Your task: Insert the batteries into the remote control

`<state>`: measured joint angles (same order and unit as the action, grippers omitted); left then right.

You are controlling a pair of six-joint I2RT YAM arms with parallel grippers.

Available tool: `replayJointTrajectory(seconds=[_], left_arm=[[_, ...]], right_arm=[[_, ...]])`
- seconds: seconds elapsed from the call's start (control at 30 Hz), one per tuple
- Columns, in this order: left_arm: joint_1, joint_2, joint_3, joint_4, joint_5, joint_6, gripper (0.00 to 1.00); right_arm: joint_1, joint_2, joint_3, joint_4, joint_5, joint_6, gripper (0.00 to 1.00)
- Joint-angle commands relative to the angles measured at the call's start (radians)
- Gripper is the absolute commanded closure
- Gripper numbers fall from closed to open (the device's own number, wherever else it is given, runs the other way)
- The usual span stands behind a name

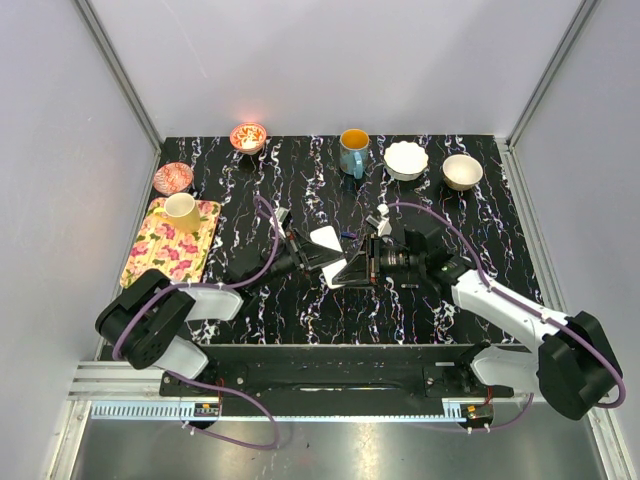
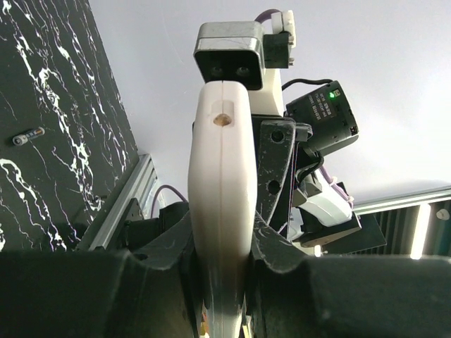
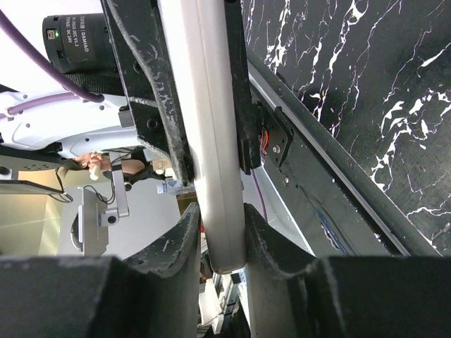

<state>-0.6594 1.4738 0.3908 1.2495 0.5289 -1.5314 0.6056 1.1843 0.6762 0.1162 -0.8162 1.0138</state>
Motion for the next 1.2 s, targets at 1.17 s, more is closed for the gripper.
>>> replayJointTrajectory(seconds=[1.17], left_arm=[[-0.209, -0.101, 0.04, 0.185, 0.148, 0.122, 1.0]], right_arm=[[-0.147, 0.138, 0.214, 0.125, 0.171, 0.057, 0.98]])
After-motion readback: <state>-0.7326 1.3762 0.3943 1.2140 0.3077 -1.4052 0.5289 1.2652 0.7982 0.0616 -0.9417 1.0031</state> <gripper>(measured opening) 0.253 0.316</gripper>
